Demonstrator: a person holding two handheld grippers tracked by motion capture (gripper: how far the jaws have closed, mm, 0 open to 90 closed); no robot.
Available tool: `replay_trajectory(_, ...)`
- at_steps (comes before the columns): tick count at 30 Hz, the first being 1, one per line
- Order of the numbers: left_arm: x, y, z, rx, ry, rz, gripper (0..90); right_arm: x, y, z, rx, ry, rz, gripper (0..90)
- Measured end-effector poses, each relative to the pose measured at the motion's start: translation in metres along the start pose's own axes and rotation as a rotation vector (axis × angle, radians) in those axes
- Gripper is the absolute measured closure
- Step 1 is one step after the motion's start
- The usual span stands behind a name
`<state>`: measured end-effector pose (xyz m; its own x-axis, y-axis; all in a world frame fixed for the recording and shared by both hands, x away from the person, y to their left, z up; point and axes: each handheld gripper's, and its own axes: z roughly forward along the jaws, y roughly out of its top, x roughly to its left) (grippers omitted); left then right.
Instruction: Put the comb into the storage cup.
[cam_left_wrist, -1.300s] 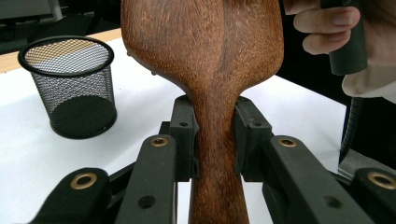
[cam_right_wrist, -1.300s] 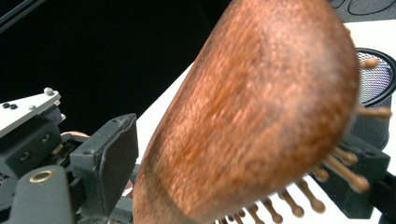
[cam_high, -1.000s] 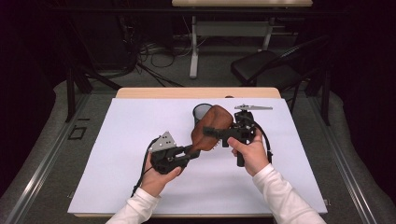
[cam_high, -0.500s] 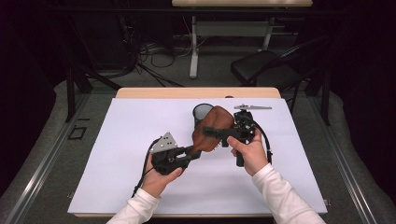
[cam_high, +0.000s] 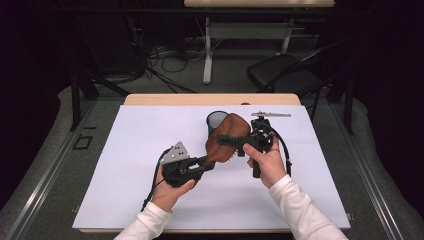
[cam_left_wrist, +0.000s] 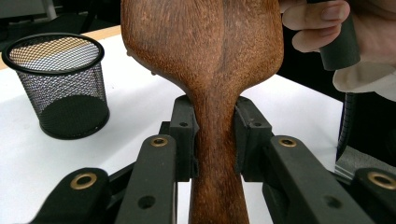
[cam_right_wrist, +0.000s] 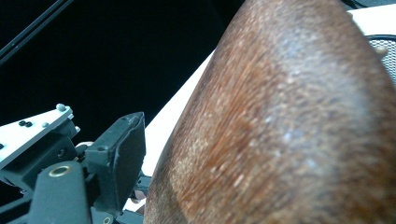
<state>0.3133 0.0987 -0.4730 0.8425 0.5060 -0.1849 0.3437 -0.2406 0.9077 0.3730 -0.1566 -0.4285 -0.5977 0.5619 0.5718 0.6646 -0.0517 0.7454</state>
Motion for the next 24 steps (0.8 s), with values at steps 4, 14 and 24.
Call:
replay_trajectory(4, 0.0007, -0.0006, 0.0003, -0.001, -0.002, -0.003, 72.1, -0.0017, -0.0001, -0.0002, -0.006, 0.011, 0.012, 22.7)
replay_trajectory(14, 0.0012, -0.0017, 0.0014, 0.004, -0.001, -0.001, 72.1, -0.0052, -0.0015, 0.0001, -0.017, 0.03, 0.041, 24.6)
replay_trajectory(24, 0.0019, -0.0019, 0.001, 0.003, 0.001, 0.002, 72.2, -0.0073, -0.0027, 0.0001, -0.038, 0.031, 0.065, 32.3)
